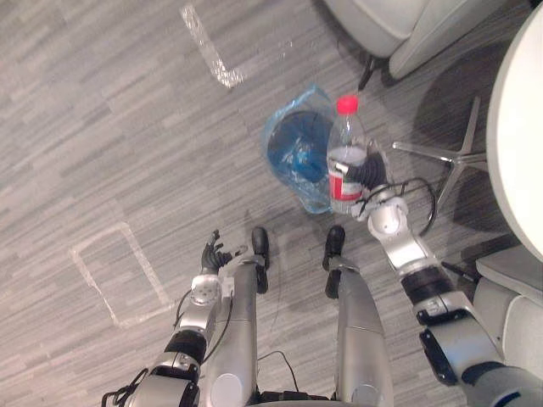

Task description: Gather rubbish on tea table into small bin, then transfer packed bag to large trash can.

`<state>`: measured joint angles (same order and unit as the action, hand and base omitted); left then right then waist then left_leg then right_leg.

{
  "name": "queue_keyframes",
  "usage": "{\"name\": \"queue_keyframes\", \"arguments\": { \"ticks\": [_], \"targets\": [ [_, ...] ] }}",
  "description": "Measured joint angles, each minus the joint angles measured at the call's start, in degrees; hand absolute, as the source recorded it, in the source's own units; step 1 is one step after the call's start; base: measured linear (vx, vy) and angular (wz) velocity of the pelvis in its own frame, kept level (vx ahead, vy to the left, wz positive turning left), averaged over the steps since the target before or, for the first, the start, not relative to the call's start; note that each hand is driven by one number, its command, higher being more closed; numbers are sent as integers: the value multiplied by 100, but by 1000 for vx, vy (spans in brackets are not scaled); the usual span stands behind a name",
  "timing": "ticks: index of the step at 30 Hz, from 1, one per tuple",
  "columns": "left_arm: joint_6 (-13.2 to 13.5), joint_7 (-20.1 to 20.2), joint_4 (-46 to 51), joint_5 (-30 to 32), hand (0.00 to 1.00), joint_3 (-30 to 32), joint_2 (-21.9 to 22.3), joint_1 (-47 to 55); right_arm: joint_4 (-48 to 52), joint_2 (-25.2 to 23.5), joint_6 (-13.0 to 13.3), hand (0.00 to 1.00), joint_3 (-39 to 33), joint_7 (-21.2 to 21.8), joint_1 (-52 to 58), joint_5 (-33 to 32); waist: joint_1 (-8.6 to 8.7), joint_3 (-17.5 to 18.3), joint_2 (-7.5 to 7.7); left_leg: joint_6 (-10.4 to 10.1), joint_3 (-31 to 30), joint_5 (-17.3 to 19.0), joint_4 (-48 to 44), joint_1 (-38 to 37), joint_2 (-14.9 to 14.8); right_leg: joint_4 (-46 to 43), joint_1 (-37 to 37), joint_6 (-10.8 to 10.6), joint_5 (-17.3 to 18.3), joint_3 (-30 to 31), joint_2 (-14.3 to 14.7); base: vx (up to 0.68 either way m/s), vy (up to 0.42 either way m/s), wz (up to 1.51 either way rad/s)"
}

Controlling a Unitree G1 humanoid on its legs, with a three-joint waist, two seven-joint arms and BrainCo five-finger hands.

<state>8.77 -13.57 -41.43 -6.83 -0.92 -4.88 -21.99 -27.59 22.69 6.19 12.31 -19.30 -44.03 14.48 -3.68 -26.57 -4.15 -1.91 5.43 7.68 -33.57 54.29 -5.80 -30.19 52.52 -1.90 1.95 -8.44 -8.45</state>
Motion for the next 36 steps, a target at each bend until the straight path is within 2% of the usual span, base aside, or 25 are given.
{"name": "queue_keyframes", "arguments": {
  "ticks": [7, 8, 15, 25, 28, 36],
  "targets": [
    [92, -9, 389, -153, 0, 0, 54, -228, -718, -22, -99, 100, 153, -112, -933, -105, -126, -47, 13, -56, -102, -120, -109, 607, -20, -298, 562, 116, 125, -206, -76, 36, -3, 13],
    [97, -11, 391, -177, 0, 0, 61, -228, -772, -25, -117, 0, 153, -112, -963, -105, -139, -48, 13, -62, -117, -123, -107, 613, -18, -314, 567, 121, 139, -222, -80, 43, -17, 23],
    [107, -25, 388, -231, 0, -17, 132, -228, -1178, -41, -178, 0, 154, -188, -1389, -106, -183, -46, 15, -127, -132, -275, 83, 736, 26, -483, 768, 186, 271, -355, -193, 33, -15, 14],
    [106, -23, 362, -229, 0, -60, 232, -227, -1211, -304, -208, 0, 128, -306, -1331, -97, -134, -39, 23, -109, -108, -391, 208, 668, 20, -558, 744, 194, 289, -366, -213, -1, -5, 6],
    [106, -23, 359, -228, 0, -71, 232, -226, -1177, -330, -208, 0, 129, -309, -1201, -74, -131, -11, 77, -88, -74, -428, 302, 624, 9, -552, 735, 198, 287, -373, -222, -17, -21, 5],
    [108, -22, 339, -215, 0, -74, 213, -225, -1194, -406, -224, 0, 296, -301, -831, 917, -87, 41, 177, -120, 3, -464, 335, 566, -61, -450, 646, 215, 260, -407, -193, -1, -1, -2]
  ]
}}
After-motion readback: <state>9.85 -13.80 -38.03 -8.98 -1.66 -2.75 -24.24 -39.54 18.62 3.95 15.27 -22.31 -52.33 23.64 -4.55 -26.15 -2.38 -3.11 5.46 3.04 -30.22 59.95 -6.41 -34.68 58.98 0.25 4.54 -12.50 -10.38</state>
